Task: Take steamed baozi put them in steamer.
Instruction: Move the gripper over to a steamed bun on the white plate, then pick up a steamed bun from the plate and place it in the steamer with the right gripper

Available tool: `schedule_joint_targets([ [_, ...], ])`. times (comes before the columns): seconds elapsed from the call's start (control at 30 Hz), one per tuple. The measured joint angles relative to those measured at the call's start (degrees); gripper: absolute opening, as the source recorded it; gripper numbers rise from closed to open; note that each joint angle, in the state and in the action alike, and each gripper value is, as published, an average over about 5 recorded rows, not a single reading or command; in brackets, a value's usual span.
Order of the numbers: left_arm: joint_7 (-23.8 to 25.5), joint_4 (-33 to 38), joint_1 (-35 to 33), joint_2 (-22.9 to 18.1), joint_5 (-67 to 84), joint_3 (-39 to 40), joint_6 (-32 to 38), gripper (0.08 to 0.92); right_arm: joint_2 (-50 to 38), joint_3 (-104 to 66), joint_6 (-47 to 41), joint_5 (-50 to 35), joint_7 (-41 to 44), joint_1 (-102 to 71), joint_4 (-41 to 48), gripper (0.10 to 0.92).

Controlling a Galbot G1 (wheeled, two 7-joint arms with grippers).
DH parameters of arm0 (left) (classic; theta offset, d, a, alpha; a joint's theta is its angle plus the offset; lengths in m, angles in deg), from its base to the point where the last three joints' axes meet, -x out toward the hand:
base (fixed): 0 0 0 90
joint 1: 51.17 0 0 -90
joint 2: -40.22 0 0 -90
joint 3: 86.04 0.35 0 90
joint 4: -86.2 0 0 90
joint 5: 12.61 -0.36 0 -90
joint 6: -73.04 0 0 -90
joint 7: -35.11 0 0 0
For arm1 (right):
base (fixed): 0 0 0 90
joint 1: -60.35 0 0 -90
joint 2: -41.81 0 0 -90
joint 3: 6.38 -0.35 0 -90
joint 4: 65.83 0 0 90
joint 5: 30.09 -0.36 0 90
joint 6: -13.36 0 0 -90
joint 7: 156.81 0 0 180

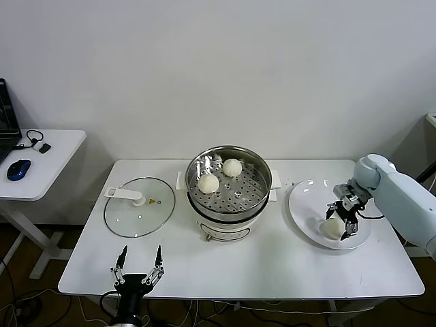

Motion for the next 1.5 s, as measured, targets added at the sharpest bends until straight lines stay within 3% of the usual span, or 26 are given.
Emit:
schedule_joint_targets([
  [0.13,0.0,-0.02,-0.06,-0.04,0.04,0.0,0.02,0.823,0.37,-0.51,0.3,0.58,0.0,-0.08,0.42,0.813],
  [0.3,0.0,-0.04,-0.07,-0.1,0.07,0.0,0.03,0.823,0.42,-0.92,0.49,1.05,0.0,-0.19,0.66,0.732],
  [0.57,0.0,-0.05,-0.08,-0.15,0.14,0.02,0.05,0.823,0.38,-1.37,0.66,1.39,0.0,-0.58,0.67,0.675],
  [1.07,-0.02,0.0,-0.08,-0.28,0.27,-0.05,0.21,0.823,-1.32,0.65,0.87,-0.8,0.93,1.33,-1.64,0.637],
  [1.5,-0.06,0.13,0.01,-0.38,0.17,-0.13,0.41,0.823,-3.63,9.92,1.66,-8.66,2.46,11.32,-8.16,0.635],
])
